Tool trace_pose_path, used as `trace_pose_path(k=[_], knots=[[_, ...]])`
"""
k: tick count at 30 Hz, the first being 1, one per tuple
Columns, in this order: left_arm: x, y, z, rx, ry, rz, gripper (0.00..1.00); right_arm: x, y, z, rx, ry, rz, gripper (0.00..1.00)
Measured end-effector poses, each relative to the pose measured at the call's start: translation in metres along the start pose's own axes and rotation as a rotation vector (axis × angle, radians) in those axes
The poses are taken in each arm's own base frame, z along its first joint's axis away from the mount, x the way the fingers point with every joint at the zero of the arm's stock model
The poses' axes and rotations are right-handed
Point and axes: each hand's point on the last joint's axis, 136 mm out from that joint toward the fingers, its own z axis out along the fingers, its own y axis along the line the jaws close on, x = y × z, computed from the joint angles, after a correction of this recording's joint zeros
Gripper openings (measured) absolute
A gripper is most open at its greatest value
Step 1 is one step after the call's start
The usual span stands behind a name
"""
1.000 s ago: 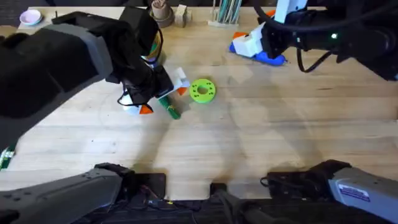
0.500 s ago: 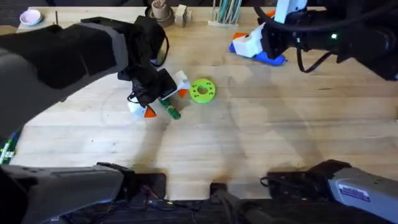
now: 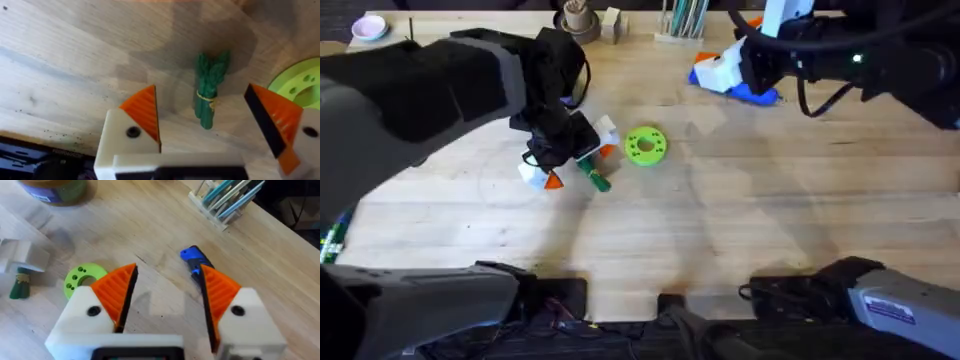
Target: Pick up the gripper from the table and insert it into the empty holder that is missing its gripper. Then pick up a screw, insert it into the mounting hole, and use the screwdriver to tighten it. Finally, clean up the table by picking up the vegetable and placing it into the bucket.
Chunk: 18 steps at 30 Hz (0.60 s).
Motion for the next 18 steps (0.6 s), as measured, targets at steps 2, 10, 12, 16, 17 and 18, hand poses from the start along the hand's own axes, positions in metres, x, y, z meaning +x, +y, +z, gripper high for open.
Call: trace_pose_path(k=[2, 10, 12, 16, 17, 18], knots=[[-0.002, -0.001, 0.003, 0.01, -0.009, 0.0, 0.993, 0.0, 0.0, 0.0, 0.0, 0.0, 0.0, 0.78], [0.008, 0.012, 0.02, -0.017, 0.013, -0.021, 0.993, 0.0, 0.0, 0.0, 0.0, 0.0, 0.0, 0.78], [0.007, 0.011, 0.02, -0.014, 0.01, -0.025, 0.989, 0.0, 0.0, 0.0, 0.0, 0.0, 0.0, 0.78], [0.007, 0.011, 0.02, -0.014, 0.01, -0.031, 0.777, 0.0, 0.0, 0.0, 0.0, 0.0, 0.0, 0.78], [0.007, 0.011, 0.02, -0.012, 0.011, -0.031, 0.693, 0.0, 0.0, 0.0, 0.0, 0.0, 0.0, 0.78], [0.007, 0.01, 0.02, -0.01, 0.009, -0.032, 0.621, 0.0, 0.0, 0.0, 0.0, 0.0, 0.0, 0.78]])
